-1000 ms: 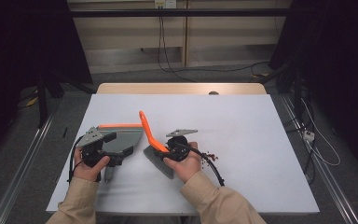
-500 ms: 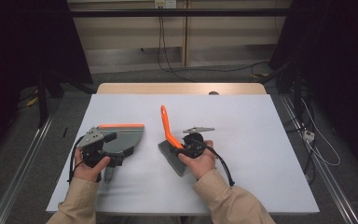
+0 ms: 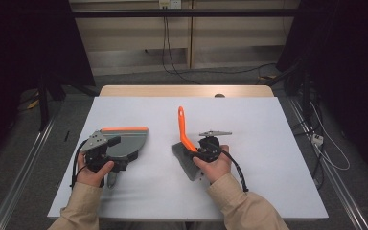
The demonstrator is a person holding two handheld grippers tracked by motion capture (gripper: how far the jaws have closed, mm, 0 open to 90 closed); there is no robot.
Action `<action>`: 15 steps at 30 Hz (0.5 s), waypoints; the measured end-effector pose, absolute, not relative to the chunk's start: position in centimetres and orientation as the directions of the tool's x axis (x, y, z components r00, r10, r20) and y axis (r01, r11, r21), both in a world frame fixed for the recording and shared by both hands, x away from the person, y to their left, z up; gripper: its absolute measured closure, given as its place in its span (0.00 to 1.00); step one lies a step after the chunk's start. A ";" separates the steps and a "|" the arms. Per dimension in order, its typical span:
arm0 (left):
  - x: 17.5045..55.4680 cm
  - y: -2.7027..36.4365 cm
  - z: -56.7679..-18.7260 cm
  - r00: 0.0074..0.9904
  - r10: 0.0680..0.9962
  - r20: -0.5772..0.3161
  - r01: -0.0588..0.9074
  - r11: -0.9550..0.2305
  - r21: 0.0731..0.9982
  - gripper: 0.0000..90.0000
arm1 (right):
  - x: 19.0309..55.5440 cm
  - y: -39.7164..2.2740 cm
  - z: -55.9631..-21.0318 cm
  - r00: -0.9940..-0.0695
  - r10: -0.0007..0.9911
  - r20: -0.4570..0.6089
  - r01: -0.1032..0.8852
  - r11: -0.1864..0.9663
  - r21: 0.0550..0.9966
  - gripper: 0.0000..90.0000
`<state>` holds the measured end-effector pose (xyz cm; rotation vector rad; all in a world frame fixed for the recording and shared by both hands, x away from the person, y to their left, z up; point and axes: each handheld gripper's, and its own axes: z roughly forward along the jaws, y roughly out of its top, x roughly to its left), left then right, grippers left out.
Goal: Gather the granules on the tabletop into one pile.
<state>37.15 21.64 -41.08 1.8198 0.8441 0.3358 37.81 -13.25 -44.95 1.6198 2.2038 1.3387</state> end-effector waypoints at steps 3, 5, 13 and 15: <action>37.1 21.6 -41.1 0.712 0.685 -0.157 0.389 -0.198 0.900 0.06 | 37.8 -13.8 -44.9 -0.419 0.817 0.397 0.732 0.045 0.680 0.78; 37.2 21.6 -41.1 0.712 0.684 -0.157 0.389 -0.199 0.899 0.06 | 37.8 -14.3 -44.8 -0.414 0.822 0.391 0.732 0.045 0.680 0.78; 37.2 21.6 -41.1 0.712 0.684 -0.159 0.391 -0.199 0.899 0.06 | 37.7 -16.1 -44.6 -0.389 0.841 0.377 0.736 0.037 0.676 0.78; 37.2 21.6 -41.1 0.712 0.684 -0.159 0.393 -0.200 0.898 0.06 | 37.7 -16.5 -44.5 -0.385 0.844 0.374 0.737 0.037 0.675 0.78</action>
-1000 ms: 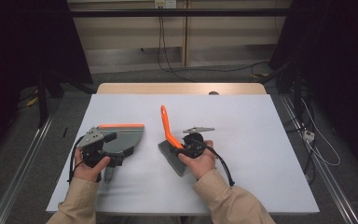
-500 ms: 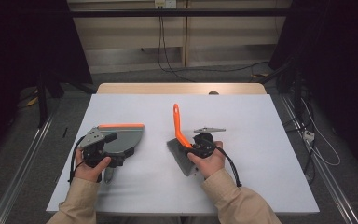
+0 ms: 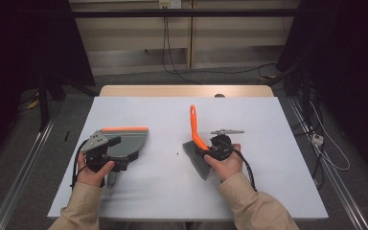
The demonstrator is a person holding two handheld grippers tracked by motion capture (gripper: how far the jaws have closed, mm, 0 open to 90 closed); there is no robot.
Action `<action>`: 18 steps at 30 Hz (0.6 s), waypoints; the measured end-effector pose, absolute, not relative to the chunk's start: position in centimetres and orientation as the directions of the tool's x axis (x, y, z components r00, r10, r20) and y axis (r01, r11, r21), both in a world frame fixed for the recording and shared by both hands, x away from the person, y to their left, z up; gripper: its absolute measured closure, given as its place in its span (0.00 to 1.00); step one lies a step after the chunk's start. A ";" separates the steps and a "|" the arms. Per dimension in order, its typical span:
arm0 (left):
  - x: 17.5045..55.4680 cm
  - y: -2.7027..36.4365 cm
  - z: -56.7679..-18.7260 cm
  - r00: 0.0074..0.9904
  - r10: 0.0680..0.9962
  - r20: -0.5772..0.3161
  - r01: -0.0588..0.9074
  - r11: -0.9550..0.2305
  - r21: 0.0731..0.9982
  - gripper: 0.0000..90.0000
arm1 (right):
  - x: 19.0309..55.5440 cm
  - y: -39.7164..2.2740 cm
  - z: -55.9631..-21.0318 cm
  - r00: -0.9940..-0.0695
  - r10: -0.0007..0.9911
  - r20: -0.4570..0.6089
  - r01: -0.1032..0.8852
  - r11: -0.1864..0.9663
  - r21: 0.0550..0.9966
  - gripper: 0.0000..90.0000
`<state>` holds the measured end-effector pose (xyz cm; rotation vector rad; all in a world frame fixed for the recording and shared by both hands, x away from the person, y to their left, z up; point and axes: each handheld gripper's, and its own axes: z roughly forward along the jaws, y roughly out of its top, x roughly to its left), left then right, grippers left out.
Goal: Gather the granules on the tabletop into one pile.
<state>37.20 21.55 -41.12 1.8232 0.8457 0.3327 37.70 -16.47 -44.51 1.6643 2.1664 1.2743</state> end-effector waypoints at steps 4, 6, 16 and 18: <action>37.2 21.5 -41.1 0.712 0.684 -0.159 0.392 -0.200 0.898 0.06 | 37.7 -17.0 -44.4 -0.380 0.843 0.380 0.737 0.028 0.675 0.78; 37.2 21.5 -41.2 0.712 0.684 -0.159 0.391 -0.197 0.899 0.06 | 37.8 -17.1 -44.3 -0.382 0.841 0.383 0.736 0.026 0.677 0.79; 37.3 21.3 -41.2 0.713 0.683 -0.160 0.393 -0.200 0.898 0.06 | 38.4 -17.3 -43.1 -0.383 0.814 0.437 0.714 -0.040 0.699 0.79; 37.4 21.3 -41.2 0.712 0.684 -0.161 0.392 -0.196 0.899 0.06 | 38.5 -16.7 -42.8 -0.392 0.801 0.453 0.709 -0.051 0.704 0.79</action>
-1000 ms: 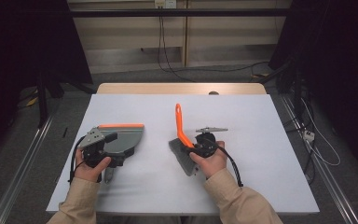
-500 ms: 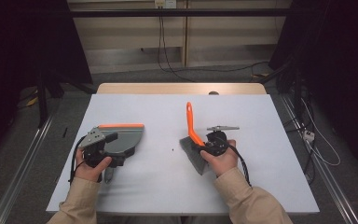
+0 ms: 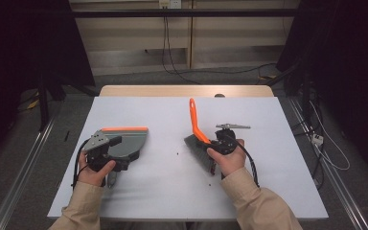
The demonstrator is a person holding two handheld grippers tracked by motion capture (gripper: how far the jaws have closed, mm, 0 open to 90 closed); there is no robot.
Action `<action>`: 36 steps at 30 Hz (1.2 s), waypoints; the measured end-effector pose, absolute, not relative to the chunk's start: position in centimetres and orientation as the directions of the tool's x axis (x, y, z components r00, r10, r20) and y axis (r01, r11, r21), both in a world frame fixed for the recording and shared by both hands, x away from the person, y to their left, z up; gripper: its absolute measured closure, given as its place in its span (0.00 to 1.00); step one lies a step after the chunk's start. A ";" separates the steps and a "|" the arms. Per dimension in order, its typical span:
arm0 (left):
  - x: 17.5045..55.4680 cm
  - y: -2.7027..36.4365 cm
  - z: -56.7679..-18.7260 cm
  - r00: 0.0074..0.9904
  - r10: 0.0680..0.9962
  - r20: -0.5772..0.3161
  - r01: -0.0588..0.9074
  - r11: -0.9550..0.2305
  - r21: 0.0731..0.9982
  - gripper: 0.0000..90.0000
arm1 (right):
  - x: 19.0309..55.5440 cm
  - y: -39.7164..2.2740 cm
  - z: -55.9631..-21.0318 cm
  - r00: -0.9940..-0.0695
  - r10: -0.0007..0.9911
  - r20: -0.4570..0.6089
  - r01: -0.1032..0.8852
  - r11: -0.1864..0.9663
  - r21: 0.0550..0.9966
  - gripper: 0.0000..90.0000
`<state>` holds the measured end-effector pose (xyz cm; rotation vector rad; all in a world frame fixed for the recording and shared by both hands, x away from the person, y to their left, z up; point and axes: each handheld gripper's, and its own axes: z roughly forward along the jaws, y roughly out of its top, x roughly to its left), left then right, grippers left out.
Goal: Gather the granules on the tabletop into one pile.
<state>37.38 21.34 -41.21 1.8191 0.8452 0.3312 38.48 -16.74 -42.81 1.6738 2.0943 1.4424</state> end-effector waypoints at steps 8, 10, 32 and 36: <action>37.4 21.7 -41.1 0.707 0.687 -0.167 0.393 -0.185 0.901 0.06 | 39.2 -11.5 -42.9 -0.451 0.763 0.463 0.710 -0.007 0.704 0.79; 37.3 21.8 -41.1 0.708 0.687 -0.166 0.394 -0.187 0.900 0.06 | 39.5 -10.3 -43.4 -0.457 0.757 0.468 0.720 0.005 0.694 0.79; 37.3 21.6 -41.1 0.710 0.686 -0.160 0.391 -0.194 0.900 0.06 | 38.6 -15.9 -44.4 -0.340 0.842 0.418 0.756 -0.019 0.654 0.79; 37.3 21.4 -41.2 0.711 0.686 -0.157 0.392 -0.201 0.898 0.06 | 38.6 -16.5 -44.4 -0.348 0.830 0.437 0.751 -0.032 0.659 0.79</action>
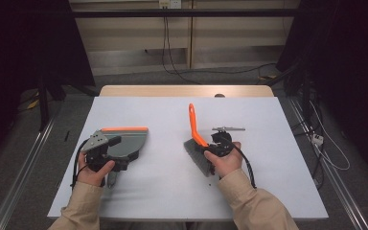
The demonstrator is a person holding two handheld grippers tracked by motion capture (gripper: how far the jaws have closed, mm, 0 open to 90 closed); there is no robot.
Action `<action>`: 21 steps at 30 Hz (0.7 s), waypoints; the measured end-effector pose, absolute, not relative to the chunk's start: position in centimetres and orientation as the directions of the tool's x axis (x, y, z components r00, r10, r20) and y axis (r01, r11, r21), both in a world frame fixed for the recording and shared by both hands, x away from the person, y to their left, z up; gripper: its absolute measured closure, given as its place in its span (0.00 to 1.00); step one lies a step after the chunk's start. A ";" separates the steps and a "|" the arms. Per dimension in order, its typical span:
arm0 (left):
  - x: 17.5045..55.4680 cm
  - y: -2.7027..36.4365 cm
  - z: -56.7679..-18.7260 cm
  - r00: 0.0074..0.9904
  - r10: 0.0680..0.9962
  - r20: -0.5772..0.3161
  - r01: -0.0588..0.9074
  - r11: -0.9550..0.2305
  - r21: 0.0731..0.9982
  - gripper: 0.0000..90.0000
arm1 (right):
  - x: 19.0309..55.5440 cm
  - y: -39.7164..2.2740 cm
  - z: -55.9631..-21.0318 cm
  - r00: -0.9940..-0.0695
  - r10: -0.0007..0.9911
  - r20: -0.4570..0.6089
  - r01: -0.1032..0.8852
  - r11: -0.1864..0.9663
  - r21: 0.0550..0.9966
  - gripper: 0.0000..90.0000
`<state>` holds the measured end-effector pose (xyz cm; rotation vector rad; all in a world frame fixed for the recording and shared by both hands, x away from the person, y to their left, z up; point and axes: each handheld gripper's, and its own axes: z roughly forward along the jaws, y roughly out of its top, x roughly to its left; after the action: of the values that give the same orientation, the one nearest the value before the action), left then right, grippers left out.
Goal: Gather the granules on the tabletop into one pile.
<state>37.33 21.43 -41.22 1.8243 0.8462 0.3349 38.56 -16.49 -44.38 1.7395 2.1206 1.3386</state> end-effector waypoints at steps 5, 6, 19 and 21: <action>37.4 21.4 -41.2 0.711 0.685 -0.160 0.394 -0.199 0.898 0.06 | 38.3 -16.4 -43.6 -0.386 0.802 0.457 0.733 -0.035 0.679 0.79; 37.4 21.4 -41.3 0.710 0.685 -0.161 0.394 -0.198 0.897 0.06 | 38.3 -16.3 -43.3 -0.407 0.791 0.457 0.724 -0.025 0.689 0.79; 37.3 21.6 -41.2 0.707 0.688 -0.163 0.395 -0.193 0.898 0.06 | 35.1 -16.3 -43.8 -0.736 0.527 0.424 0.619 0.269 0.738 0.79; 37.3 21.6 -41.2 0.707 0.688 -0.164 0.394 -0.190 0.899 0.06 | 35.1 -16.8 -44.2 -0.782 0.496 0.378 0.574 0.336 0.747 0.79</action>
<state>37.31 21.56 -41.16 1.8129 0.8519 0.3333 35.10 -16.83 -44.19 1.0579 2.6338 1.5292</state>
